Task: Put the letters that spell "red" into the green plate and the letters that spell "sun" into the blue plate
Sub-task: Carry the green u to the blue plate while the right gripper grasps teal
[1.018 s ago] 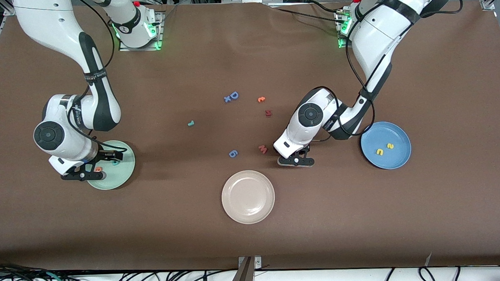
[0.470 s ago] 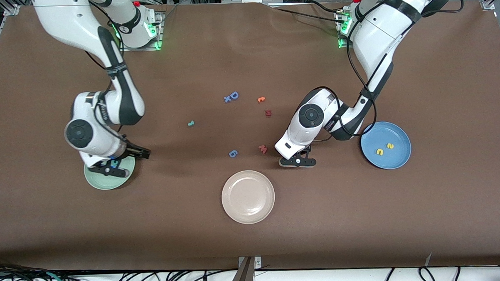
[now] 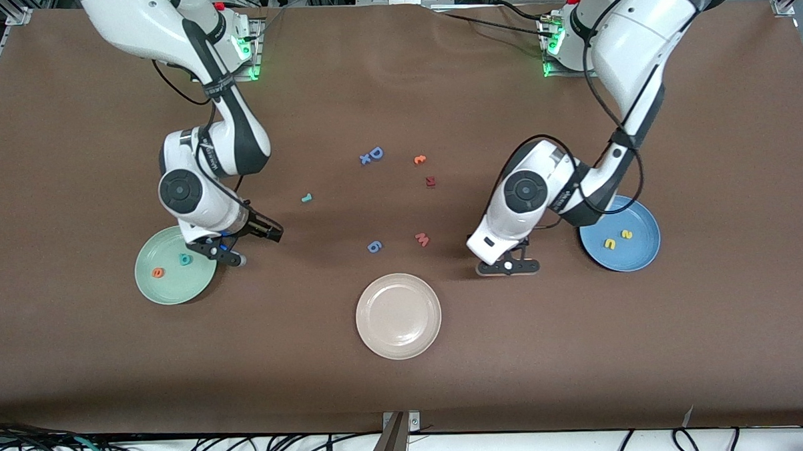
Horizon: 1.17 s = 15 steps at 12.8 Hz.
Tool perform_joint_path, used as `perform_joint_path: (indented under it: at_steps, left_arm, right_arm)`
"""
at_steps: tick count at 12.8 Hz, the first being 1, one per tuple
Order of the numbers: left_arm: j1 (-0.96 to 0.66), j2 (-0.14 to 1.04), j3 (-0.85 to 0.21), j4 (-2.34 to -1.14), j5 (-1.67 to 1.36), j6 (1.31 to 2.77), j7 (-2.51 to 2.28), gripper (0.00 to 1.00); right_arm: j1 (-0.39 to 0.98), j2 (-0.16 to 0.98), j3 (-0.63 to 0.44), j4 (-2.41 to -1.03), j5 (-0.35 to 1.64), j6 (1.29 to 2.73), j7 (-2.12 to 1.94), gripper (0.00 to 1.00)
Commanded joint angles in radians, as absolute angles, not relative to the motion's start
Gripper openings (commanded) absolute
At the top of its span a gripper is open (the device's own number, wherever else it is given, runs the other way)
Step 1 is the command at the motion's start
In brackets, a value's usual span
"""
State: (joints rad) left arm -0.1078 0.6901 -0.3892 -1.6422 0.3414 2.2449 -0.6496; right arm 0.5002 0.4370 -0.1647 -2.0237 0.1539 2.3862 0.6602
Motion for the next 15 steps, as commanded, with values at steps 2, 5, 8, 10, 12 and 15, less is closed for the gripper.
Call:
perform_joint_path:
  at_steps: [2,5,8,10,12,15]
  left_arm:
    - [-0.045,0.637,-0.388,-1.651,0.368,2.155,-0.446,0.12]
    - [0.063,0.612,-0.394,-1.663,0.371,2.094,-0.241,0.12]
    - [0.158,0.583,-0.4,-1.681,0.357,2.037,-0.108,0.14]
    - [0.234,0.577,-0.426,-1.695,0.339,2.037,-0.02,0.14]
    - [0.29,0.578,-0.426,-1.695,0.339,2.037,0.064,0.14]
    - [0.322,0.597,-0.426,-1.697,0.309,2.037,0.115,0.14]
  right_arm:
    - [0.603,0.347,-0.16,-2.255,0.161,2.63,0.828,0.99]
    - [0.679,0.344,-0.16,-2.275,0.161,2.654,0.946,0.99]
    - [0.686,0.344,-0.158,-2.29,0.161,2.669,0.962,0.99]
    - [0.692,0.35,-0.158,-2.324,0.161,2.729,0.963,0.99]
    - [0.706,0.353,-0.156,-2.344,0.161,2.741,0.979,0.99]
    - [0.732,0.373,-0.158,-2.352,0.161,2.763,1.02,0.99]
